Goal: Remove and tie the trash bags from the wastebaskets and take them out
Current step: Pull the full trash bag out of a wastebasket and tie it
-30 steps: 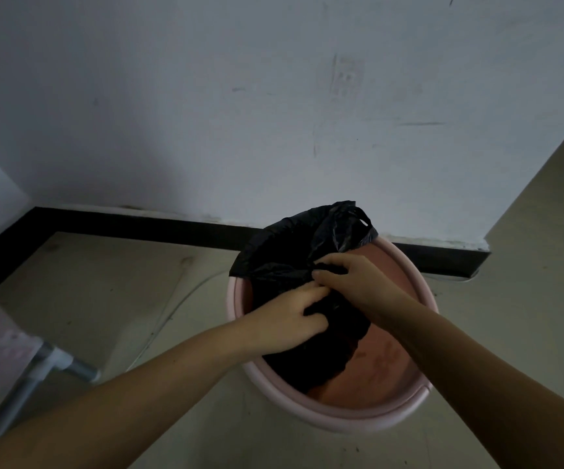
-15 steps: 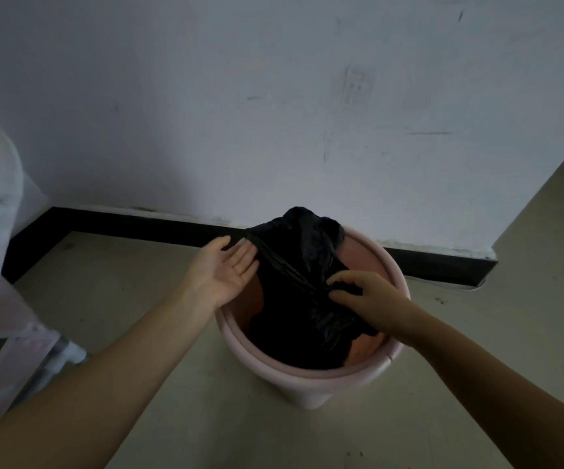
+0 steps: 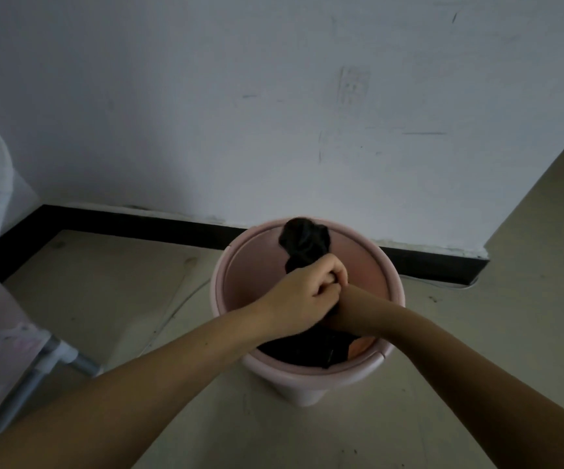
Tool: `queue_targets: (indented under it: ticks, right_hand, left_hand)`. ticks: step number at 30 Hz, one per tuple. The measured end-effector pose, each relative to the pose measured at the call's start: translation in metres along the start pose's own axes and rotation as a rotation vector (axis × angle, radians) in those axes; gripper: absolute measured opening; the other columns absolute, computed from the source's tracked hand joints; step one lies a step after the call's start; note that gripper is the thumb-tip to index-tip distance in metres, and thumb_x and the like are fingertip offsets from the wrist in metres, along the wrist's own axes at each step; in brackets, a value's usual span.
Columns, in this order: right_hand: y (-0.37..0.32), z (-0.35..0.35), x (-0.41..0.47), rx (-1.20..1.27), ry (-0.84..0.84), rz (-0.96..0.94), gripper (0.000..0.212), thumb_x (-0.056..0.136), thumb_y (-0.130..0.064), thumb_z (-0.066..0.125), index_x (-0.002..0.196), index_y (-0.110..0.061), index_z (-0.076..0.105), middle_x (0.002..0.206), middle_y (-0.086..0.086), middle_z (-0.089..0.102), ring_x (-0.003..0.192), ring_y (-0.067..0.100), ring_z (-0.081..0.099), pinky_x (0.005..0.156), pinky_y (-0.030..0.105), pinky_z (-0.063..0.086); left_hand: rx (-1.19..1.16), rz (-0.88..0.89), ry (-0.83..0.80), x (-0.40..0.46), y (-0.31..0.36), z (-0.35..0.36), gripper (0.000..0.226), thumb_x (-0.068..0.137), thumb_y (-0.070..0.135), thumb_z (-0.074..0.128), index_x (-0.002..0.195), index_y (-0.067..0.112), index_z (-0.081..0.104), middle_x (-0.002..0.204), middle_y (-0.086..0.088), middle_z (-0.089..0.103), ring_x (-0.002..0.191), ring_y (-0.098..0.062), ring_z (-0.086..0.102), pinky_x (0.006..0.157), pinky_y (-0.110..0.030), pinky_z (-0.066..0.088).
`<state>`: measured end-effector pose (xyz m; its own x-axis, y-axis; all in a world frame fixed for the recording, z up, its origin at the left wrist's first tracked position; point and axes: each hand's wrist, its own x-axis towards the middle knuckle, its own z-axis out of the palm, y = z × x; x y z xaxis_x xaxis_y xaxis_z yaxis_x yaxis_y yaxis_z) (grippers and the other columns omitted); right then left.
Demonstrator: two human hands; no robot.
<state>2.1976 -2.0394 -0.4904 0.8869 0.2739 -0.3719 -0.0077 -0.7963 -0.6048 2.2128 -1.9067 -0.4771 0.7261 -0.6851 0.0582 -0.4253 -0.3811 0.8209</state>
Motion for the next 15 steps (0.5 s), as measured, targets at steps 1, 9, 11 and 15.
queue_targets:
  ticks: [1, 9, 11, 15]
  right_hand:
    - [0.003, 0.005, 0.002, -0.031, 0.014, -0.033, 0.035, 0.096, 0.005, 0.037, 0.131, 0.011, 0.039, 0.136, 0.026, 0.045, 0.128, 0.032, 0.043, 0.091, 0.013, 0.037]
    - [0.008, -0.019, 0.009, 0.140, 0.565, -0.137, 0.026, 0.088, -0.002, 0.051, 0.109, -0.009, 0.064, 0.109, 0.009, 0.068, 0.103, 0.019, 0.061, 0.084, 0.017, 0.038]
    - [0.001, -0.036, 0.009, 0.218, 0.638, -0.112, 0.024, 0.089, -0.005, 0.050, 0.108, -0.009, 0.063, 0.108, 0.011, 0.069, 0.102, 0.025, 0.062, 0.084, 0.028, 0.045]
    - [-0.020, -0.057, 0.001, 0.220, 0.711, -0.228, 0.022, 0.089, 0.002, 0.046, 0.104, -0.001, 0.061, 0.098, 0.008, 0.066, 0.091, 0.026, 0.060, 0.074, 0.024, 0.040]
  left_hand:
    - [0.046, 0.043, -0.016, -0.001, 0.003, 0.000, 0.012, 0.096, 0.010, 0.043, 0.092, 0.021, 0.046, 0.064, -0.007, 0.052, 0.054, -0.013, 0.040, 0.056, -0.027, 0.032]
    - [0.252, -0.086, 0.636, -0.003, -0.050, -0.046, 0.033, 0.083, 0.029, 0.059, 0.115, 0.023, 0.055, 0.101, -0.002, 0.063, 0.099, -0.021, 0.060, 0.089, -0.036, 0.048]
    - [0.413, -0.445, 0.575, -0.008, -0.096, -0.060, 0.067, 0.079, 0.028, 0.066, 0.138, 0.011, 0.040, 0.131, -0.017, 0.051, 0.123, -0.035, 0.047, 0.103, -0.045, 0.040]
    - [-0.675, -0.862, 0.442, -0.022, -0.134, -0.060, 0.057, 0.080, 0.021, 0.062, 0.133, 0.004, 0.050, 0.129, -0.024, 0.056, 0.106, -0.034, 0.061, 0.089, -0.044, 0.052]
